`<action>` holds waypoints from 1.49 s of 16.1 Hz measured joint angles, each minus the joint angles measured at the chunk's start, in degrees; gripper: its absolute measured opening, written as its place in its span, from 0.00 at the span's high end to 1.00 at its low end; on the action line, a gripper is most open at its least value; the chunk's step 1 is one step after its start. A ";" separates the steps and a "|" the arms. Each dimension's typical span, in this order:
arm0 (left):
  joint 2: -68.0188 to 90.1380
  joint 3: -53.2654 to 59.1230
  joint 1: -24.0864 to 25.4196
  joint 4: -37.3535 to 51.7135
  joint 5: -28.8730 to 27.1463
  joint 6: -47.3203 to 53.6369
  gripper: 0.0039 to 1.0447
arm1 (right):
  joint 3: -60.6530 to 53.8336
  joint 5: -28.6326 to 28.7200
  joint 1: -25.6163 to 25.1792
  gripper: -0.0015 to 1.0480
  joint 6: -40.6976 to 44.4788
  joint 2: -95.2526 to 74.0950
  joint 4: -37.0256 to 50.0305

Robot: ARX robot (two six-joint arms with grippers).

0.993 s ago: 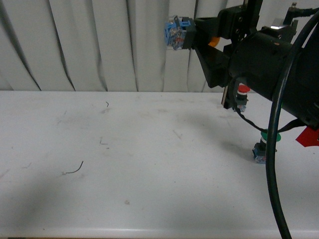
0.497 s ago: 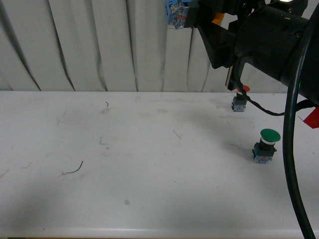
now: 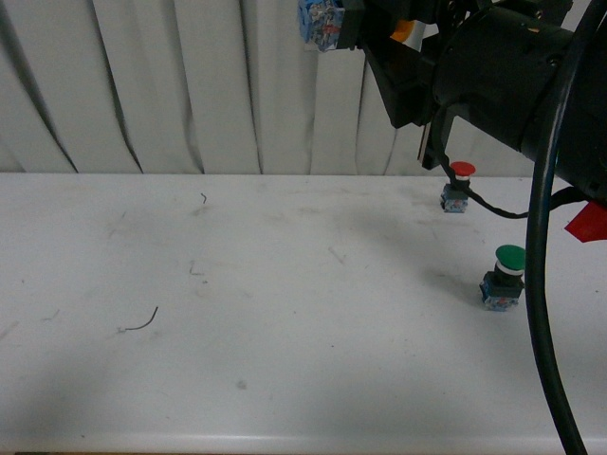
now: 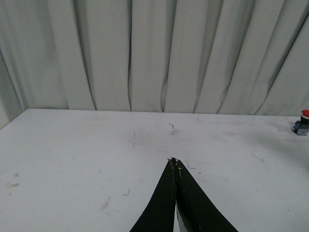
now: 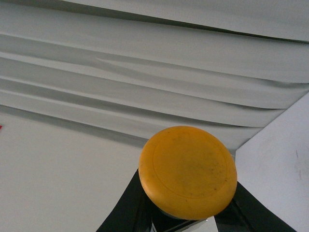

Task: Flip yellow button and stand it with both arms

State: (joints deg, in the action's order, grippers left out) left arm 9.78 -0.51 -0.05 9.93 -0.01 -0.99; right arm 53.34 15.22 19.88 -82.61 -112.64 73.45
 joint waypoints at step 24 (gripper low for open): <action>-9.27 -0.04 0.00 -10.12 0.00 0.07 0.06 | 18.95 -27.15 -19.06 0.72 74.73 -7.17 -45.53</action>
State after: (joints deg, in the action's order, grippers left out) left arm 0.51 -0.56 -0.05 -0.19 -0.01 -0.93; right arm 72.29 -11.92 0.82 -7.88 -119.81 27.92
